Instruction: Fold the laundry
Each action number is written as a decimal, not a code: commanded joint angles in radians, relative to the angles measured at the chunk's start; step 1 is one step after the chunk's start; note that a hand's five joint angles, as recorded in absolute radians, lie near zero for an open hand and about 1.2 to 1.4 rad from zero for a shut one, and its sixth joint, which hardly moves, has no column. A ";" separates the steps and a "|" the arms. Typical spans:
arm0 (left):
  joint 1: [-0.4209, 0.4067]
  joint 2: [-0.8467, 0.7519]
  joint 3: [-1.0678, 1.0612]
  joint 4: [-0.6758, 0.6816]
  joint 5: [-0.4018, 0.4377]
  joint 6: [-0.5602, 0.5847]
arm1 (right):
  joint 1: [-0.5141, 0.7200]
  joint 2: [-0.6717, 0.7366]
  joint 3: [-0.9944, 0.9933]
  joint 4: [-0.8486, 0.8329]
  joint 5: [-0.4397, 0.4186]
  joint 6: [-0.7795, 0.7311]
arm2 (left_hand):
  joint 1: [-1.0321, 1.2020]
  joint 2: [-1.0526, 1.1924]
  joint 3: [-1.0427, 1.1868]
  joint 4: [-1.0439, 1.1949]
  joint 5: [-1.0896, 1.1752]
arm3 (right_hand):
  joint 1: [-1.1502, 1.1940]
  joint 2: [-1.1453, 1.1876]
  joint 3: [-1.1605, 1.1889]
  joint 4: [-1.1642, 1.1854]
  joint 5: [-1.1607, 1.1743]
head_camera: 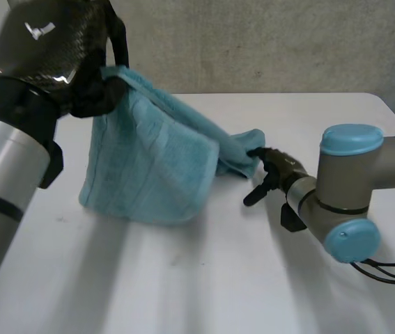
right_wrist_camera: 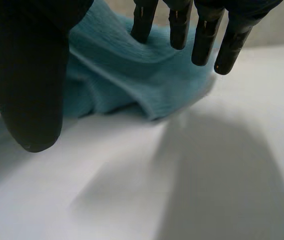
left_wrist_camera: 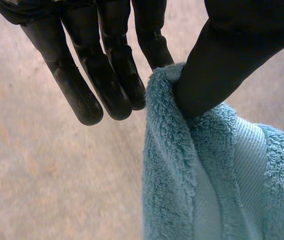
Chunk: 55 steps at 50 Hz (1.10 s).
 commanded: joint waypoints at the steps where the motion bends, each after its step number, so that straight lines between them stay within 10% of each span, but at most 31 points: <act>1: -0.018 0.084 0.004 -0.007 0.021 0.000 | 0.028 0.022 -0.063 -0.095 0.091 -0.010 | 0.276 0.199 0.205 0.201 0.269 | -0.006 -0.035 -0.029 -0.048 -0.050; 26: -0.016 0.181 0.041 -0.056 0.018 -0.010 | 0.154 0.173 -0.227 -0.093 0.097 -0.002 | 0.276 0.199 0.205 0.201 0.269 | 0.120 0.090 0.097 0.078 0.076; 31: -0.008 0.184 0.041 -0.055 0.020 -0.006 | 0.169 0.166 -0.238 -0.089 0.100 -0.013 | 0.276 0.199 0.205 0.201 0.269 | 1.178 1.148 1.155 1.136 1.134; 34: 0.005 0.184 0.038 -0.056 0.020 -0.006 | 0.157 0.099 -0.223 -0.067 0.106 -0.040 | 0.276 0.199 0.205 0.201 0.269 | 1.203 1.173 1.180 1.161 1.159; 42: 0.195 0.181 0.009 -0.062 0.031 -0.006 | 0.032 -0.155 -0.133 0.049 0.080 -0.345 | 0.276 0.199 0.205 0.201 0.269 | 1.203 1.173 1.180 1.161 1.159; 55: 0.467 0.075 -0.143 -0.079 0.347 -0.008 | -0.162 -0.396 -0.186 0.381 -0.104 -0.700 | 0.276 0.199 0.205 0.201 0.269 | 1.203 1.173 1.180 1.161 1.159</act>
